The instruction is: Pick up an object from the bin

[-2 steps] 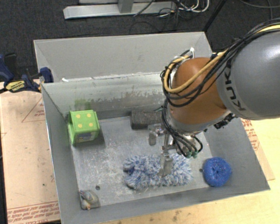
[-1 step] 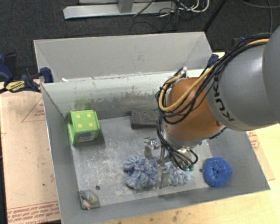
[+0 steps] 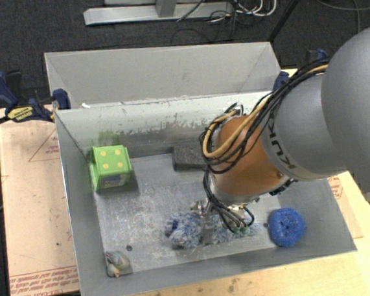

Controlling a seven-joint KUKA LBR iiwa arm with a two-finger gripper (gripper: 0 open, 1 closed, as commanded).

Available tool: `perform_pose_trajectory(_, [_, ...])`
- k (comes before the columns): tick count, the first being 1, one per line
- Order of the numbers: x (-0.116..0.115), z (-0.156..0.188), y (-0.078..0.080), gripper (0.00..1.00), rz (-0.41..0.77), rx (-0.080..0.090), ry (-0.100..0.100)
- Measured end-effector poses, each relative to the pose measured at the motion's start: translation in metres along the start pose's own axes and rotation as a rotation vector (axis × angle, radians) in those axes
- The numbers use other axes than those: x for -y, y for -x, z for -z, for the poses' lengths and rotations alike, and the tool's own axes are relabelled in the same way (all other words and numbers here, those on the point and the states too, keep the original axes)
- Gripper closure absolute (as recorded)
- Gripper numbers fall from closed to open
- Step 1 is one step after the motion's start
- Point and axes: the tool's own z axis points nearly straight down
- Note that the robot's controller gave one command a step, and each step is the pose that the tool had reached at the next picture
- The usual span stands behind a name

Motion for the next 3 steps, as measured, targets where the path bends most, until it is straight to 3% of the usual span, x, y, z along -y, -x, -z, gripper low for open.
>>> perform_pose_trajectory(1, [0.0,0.0,0.0,1.0,-0.001,0.0,0.0])
perform_pose_trajectory(3, [0.031,0.0,0.011,1.0,0.016,0.0,0.0])
